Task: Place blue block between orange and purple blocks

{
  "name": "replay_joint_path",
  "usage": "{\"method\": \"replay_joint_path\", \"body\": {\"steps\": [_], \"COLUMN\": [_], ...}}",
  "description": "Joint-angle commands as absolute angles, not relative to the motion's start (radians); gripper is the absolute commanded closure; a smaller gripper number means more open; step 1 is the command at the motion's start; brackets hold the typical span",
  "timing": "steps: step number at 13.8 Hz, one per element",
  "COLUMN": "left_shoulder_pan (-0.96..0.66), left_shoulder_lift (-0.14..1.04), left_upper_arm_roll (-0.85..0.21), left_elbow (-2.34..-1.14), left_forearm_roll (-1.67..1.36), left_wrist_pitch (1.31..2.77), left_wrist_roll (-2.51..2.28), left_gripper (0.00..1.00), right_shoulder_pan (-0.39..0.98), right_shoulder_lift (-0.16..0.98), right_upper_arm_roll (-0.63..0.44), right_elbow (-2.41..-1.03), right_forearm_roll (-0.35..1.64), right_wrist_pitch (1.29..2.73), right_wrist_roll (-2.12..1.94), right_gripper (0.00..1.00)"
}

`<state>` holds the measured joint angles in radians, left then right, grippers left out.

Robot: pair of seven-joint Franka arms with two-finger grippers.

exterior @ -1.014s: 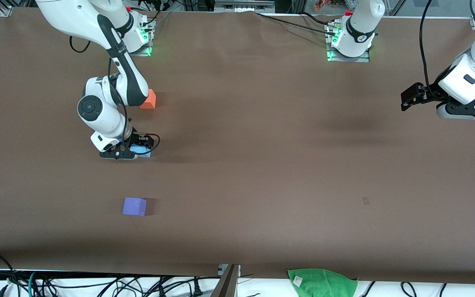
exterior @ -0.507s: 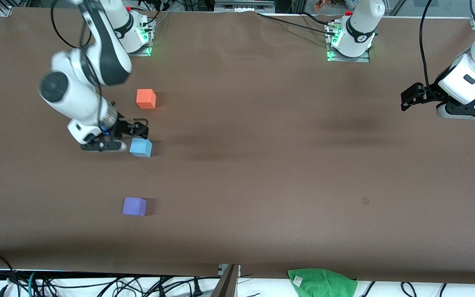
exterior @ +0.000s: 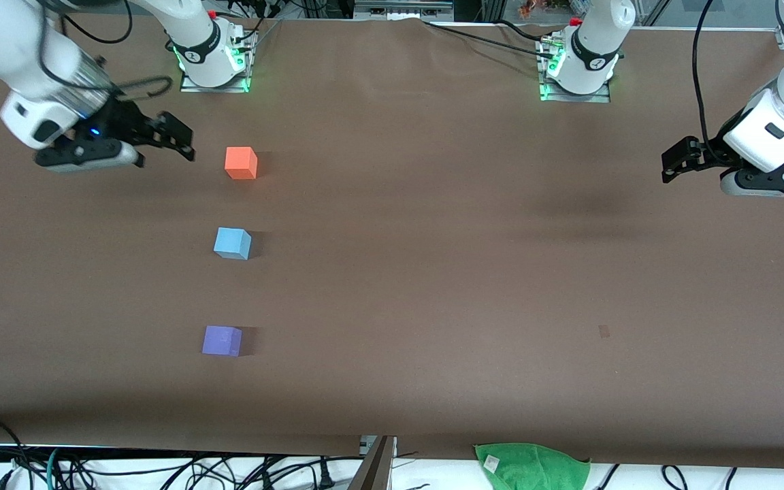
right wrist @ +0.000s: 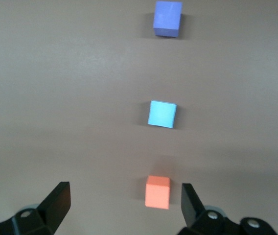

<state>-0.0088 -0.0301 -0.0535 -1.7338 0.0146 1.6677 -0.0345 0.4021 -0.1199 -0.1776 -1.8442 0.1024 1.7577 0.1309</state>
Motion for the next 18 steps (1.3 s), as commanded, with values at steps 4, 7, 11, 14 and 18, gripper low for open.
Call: {"method": "replay_joint_path", "body": {"steps": [4, 7, 11, 14, 18], "left_shoulder_pan": [-0.003, -0.003, -0.003, -0.003, -0.003], "left_shoulder_lift": [-0.043, -0.043, -0.043, -0.043, -0.043], "left_upper_arm_roll": [-0.052, -0.054, -0.054, -0.052, -0.052], "left_elbow": [-1.743, -1.743, -1.743, -1.743, -1.743], "left_forearm_roll": [-0.002, -0.002, -0.002, -0.002, -0.002], "left_wrist_pitch": [1.66, 1.66, 1.658, 1.658, 1.658], "left_wrist_roll": [-0.012, -0.014, -0.014, -0.014, -0.014], "left_gripper": [0.0, 0.0, 0.0, 0.0, 0.0], "right_shoulder_pan": [0.359, 0.353, 0.354, 0.351, 0.351], "right_shoulder_lift": [-0.009, 0.049, 0.049, 0.049, 0.049], "right_upper_arm_roll": [-0.175, -0.176, -0.178, -0.181, -0.186], "right_elbow": [-1.646, -1.542, -1.543, -1.543, -1.545], "right_forearm_roll": [0.071, 0.071, 0.055, 0.038, 0.038], "right_wrist_pitch": [1.606, 1.51, 1.508, 1.499, 1.486], "right_wrist_roll": [0.066, 0.066, 0.057, -0.017, -0.02], "right_gripper": [0.0, 0.0, 0.0, 0.0, 0.0]}}
